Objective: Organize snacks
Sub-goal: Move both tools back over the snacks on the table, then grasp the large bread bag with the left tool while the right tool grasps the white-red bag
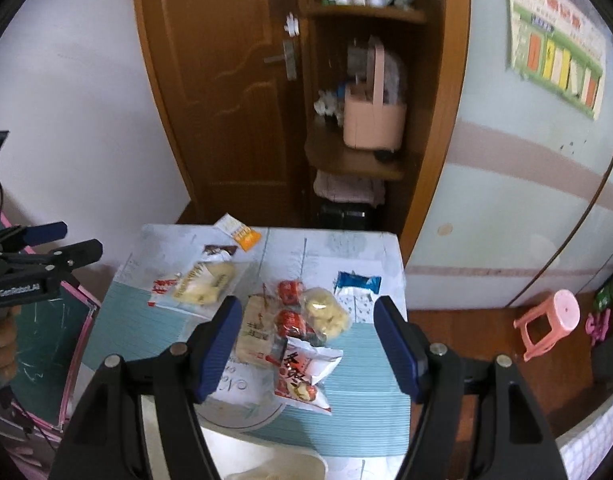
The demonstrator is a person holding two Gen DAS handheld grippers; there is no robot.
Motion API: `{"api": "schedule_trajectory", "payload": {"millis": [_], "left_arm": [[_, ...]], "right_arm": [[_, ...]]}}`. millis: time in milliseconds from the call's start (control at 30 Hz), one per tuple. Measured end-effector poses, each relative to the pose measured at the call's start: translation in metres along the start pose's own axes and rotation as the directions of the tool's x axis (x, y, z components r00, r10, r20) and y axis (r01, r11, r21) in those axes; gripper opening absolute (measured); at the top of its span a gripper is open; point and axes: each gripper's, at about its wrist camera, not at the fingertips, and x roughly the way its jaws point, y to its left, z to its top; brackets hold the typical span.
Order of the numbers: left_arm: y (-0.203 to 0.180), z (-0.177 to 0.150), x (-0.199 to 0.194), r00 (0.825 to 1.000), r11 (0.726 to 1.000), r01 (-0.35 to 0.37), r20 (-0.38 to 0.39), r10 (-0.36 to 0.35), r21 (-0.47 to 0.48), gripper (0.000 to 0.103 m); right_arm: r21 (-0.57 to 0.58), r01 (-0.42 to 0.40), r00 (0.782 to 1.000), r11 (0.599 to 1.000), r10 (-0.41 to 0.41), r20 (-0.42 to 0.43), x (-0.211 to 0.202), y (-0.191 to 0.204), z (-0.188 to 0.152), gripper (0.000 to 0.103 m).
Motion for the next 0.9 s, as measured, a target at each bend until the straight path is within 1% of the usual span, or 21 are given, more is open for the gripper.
{"api": "schedule_trajectory", "payload": {"millis": [100, 167, 233, 267, 333, 400, 500, 600, 667, 833, 900], "left_arm": [[0.007, 0.0, 0.042, 0.997, 1.0, 0.008, -0.083, -0.009, -0.02, 0.085], [0.011, -0.002, 0.07, 0.99, 0.999, 0.027, -0.141, -0.033, -0.044, 0.085], [0.017, -0.003, 0.1, 0.98, 0.997, 0.02, -0.195, -0.033, -0.071, 0.085], [0.019, -0.004, 0.11, 0.976, 0.996, 0.023, -0.213, -0.04, -0.083, 0.085], [0.025, -0.004, 0.137, 0.963, 0.992, 0.027, -0.263, -0.058, -0.122, 0.085], [0.028, -0.005, 0.157, 0.952, 0.987, 0.036, -0.295, -0.081, -0.154, 0.085], [0.029, -0.005, 0.178, 0.942, 0.984, 0.051, -0.32, -0.104, -0.17, 0.085], [0.026, -0.004, 0.203, 0.927, 0.979, 0.065, -0.351, -0.13, -0.191, 0.085], [0.024, -0.005, 0.218, 0.918, 0.978, 0.075, -0.369, -0.145, -0.197, 0.085], [0.015, -0.003, 0.244, 0.913, 0.985, 0.036, -0.396, -0.102, -0.17, 0.085], [0.013, -0.003, 0.251, 0.908, 0.985, 0.031, -0.406, -0.1, -0.172, 0.085]], "right_arm": [[0.02, -0.016, 0.998, 1.0, 0.017, -0.057, 0.024, -0.006, 0.001, 0.069], [0.041, -0.023, 0.994, 0.999, 0.027, -0.105, 0.042, -0.009, -0.003, 0.069], [0.064, -0.031, 0.987, 0.997, 0.04, -0.157, 0.062, -0.012, -0.009, 0.069], [0.085, -0.032, 0.98, 0.996, 0.047, -0.192, 0.075, -0.014, -0.015, 0.069], [0.117, -0.035, 0.969, 0.993, 0.062, -0.238, 0.092, -0.017, -0.024, 0.069], [0.154, -0.036, 0.955, 0.987, 0.079, -0.285, 0.111, -0.02, -0.034, 0.069], [0.208, -0.042, 0.931, 0.977, 0.114, -0.347, 0.136, -0.024, -0.049, 0.069], [0.242, -0.019, 0.906, 0.97, 0.119, -0.407, 0.16, -0.025, -0.061, 0.069], [0.247, -0.008, 0.893, 0.969, 0.118, -0.434, 0.173, -0.024, -0.068, 0.069], [0.255, 0.001, 0.872, 0.967, 0.124, -0.473, 0.191, -0.02, -0.081, 0.069], [0.25, 0.004, 0.865, 0.968, 0.122, -0.487, 0.196, -0.017, -0.086, 0.069]]}}
